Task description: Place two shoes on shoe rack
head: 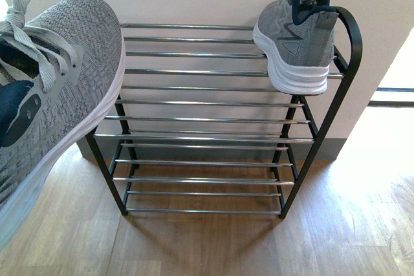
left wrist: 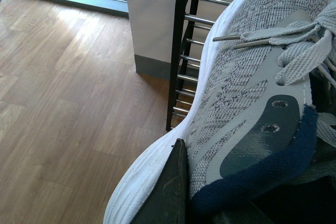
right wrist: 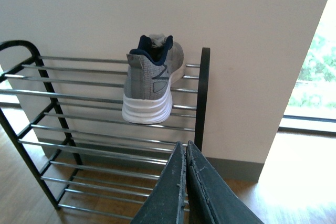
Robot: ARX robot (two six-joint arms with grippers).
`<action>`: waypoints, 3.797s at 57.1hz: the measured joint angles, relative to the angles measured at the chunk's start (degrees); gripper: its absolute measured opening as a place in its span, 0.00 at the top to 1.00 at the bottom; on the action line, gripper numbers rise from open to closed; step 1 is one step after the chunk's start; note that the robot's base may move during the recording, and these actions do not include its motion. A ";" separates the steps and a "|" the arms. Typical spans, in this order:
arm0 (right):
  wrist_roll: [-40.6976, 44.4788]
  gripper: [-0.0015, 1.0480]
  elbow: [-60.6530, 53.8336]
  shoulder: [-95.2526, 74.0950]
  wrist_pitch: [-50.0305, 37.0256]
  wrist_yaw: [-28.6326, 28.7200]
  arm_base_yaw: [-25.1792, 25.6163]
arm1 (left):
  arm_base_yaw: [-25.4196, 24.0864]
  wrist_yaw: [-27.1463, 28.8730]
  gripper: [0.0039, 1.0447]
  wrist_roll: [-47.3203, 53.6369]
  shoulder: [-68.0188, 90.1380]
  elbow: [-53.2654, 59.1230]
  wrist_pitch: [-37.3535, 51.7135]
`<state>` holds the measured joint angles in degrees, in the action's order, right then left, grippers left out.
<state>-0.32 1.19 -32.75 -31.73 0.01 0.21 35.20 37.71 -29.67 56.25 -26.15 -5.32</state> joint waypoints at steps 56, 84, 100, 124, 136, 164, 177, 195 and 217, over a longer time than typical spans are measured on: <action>0.02 0.99 -0.11 21.44 20.33 -0.02 -0.09 | 0.00 0.00 0.99 0.00 0.00 0.00 0.00; 0.04 0.99 -0.09 32.37 31.54 -0.04 -0.09 | 0.00 0.00 0.99 0.00 0.00 0.00 0.00; 0.13 0.52 -0.09 32.37 31.54 -0.04 -0.09 | 0.00 0.00 0.99 0.00 0.00 0.00 0.00; 0.13 0.09 -0.09 32.41 31.54 -0.02 -0.09 | -4.70 -12.20 0.99 -5.09 34.69 -29.46 8.81; 0.13 0.09 -0.09 32.41 31.54 -0.02 -0.09 | -5.46 -15.52 0.99 -16.13 49.77 -48.13 1.44; 0.11 0.09 -0.09 32.41 31.54 -0.02 -0.09 | -2.64 -22.34 0.99 -27.61 72.50 -80.06 -13.20; 0.11 0.09 -0.09 32.41 31.54 -0.04 -0.09 | -2.95 -22.71 0.99 -27.58 76.02 -86.44 -17.00; 0.13 0.09 -0.09 32.41 31.54 -0.02 -0.09 | -3.72 -22.93 0.99 -25.38 78.18 -90.95 -20.61; 0.13 0.09 -0.09 32.41 31.54 -0.04 -0.09 | -3.54 -19.85 0.50 -17.03 77.35 -89.39 -18.69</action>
<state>-0.19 1.10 -0.34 -0.19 -0.03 0.12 31.66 17.87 -46.70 133.60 -115.55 -24.01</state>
